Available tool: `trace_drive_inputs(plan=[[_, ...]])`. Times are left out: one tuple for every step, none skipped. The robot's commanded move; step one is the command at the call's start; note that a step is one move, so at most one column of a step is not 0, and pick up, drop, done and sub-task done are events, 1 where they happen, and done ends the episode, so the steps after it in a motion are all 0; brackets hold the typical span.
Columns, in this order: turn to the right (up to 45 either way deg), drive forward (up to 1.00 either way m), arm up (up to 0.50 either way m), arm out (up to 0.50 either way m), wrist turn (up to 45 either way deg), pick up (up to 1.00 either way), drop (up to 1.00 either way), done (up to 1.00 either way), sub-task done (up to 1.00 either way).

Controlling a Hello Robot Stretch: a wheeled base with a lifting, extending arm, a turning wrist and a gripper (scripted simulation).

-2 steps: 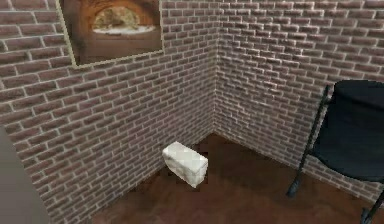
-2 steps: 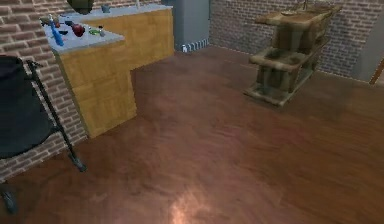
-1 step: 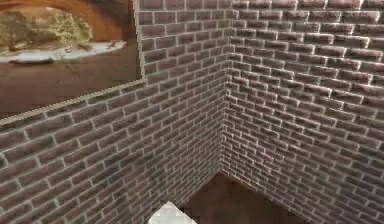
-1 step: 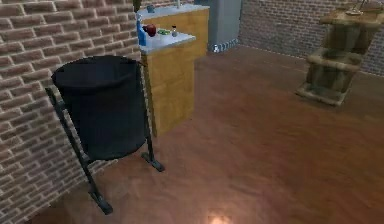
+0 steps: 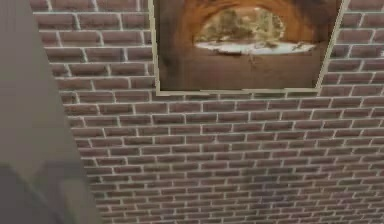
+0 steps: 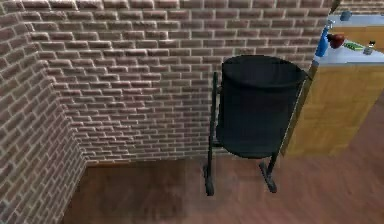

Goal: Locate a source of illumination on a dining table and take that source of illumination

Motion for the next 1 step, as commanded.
trace_drive_inputs(plan=[[-45.0,0.0,0.0,0.0,0.0,0.0,0.0,0.0,0.0]])
